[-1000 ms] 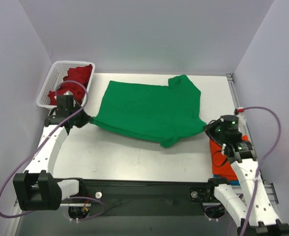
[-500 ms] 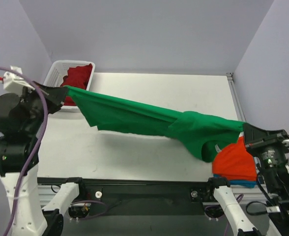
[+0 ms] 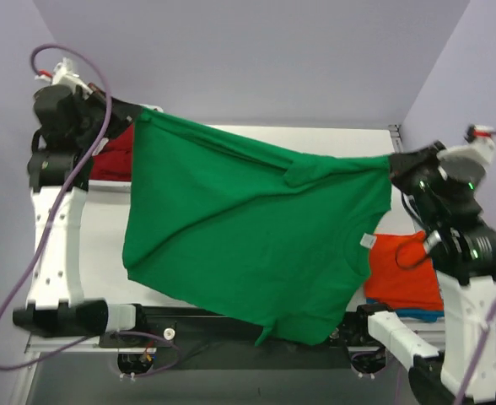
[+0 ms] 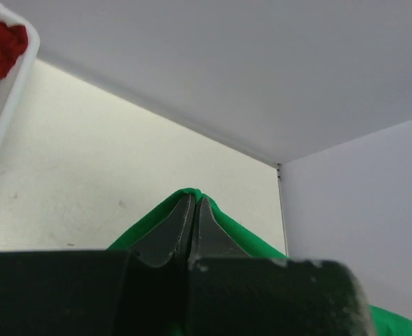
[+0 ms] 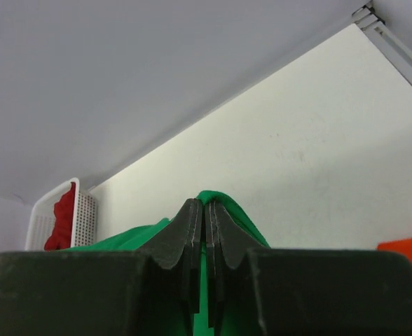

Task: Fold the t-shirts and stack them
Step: Flatten out the tshirt

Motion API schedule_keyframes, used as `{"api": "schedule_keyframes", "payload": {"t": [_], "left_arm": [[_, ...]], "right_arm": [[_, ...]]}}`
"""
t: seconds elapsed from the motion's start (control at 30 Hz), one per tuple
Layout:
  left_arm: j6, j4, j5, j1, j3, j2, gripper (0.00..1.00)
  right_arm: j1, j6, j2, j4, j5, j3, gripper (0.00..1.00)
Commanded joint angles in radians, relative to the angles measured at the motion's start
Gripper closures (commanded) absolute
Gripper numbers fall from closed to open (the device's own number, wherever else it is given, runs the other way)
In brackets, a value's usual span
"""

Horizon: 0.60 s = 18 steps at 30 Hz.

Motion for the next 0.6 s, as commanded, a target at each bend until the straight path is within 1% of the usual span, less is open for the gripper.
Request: {"api": "schedule_keyframes", "payload": {"t": [0.0,0.03,0.07,0.1,0.13,0.17,0.2,0.23,0.27,0.3,0.37,0.4,0.43,0.47,0.53,0.57], "left_arm": [[-0.029,0.184,0.051,0.011,0.120,0.185,1.00],[-0.031,0.200,0.062,0.011,0.170,0.230,1.00],[-0.032,0.194,0.065,0.012,0.222,0.320,1.00],[-0.034,0.188,0.072,0.014,0.348,0.368,1.00],[-0.034,0.177,0.076,0.017,0.416,0.416,1.00],[-0.036,0.133,0.084,0.020,0.487,0.509,1.00],[-0.037,0.111,0.090,0.029,0.576,0.554,1.00],[-0.042,0.090,0.098,0.038,0.721,0.597,1.00],[-0.057,0.067,0.104,0.044,0.795,0.670,1.00],[-0.068,0.044,0.122,0.052,0.848,0.700,1.00],[-0.091,0.036,0.147,0.073,0.905,0.740,1.00],[-0.091,0.038,0.151,0.078,0.890,0.735,1.00],[-0.086,0.044,0.150,0.080,0.804,0.725,1.00],[-0.076,0.076,0.150,0.078,0.743,0.682,1.00],[-0.074,0.126,0.156,0.078,0.574,0.620,1.00],[-0.074,0.169,0.150,0.078,0.410,0.556,1.00]], "right_arm": [[-0.021,-0.033,0.176,0.300,-0.032,0.020,1.00],[-0.030,-0.033,0.251,0.360,-0.057,0.040,1.00],[-0.033,-0.034,0.290,0.389,-0.066,0.066,1.00],[-0.036,-0.039,0.320,0.417,-0.074,0.112,1.00],[-0.042,-0.040,0.383,0.438,-0.084,0.146,1.00],[-0.044,-0.042,0.416,0.455,-0.085,0.183,1.00],[-0.050,-0.041,0.442,0.459,-0.086,0.256,1.00],[-0.056,-0.040,0.487,0.463,-0.094,0.287,1.00],[-0.068,-0.034,0.506,0.468,-0.104,0.312,1.00],[-0.078,-0.028,0.523,0.469,-0.112,0.336,1.00],[-0.104,-0.001,0.554,0.468,-0.131,0.361,1.00],[-0.110,0.010,0.555,0.468,-0.164,0.352,1.00],[-0.115,0.019,0.552,0.468,-0.172,0.302,1.00],[-0.121,0.035,0.545,0.469,-0.175,0.265,1.00],[-0.130,0.056,0.499,0.477,-0.187,0.164,1.00],[-0.156,0.083,0.480,0.492,-0.196,0.052,1.00]]}}
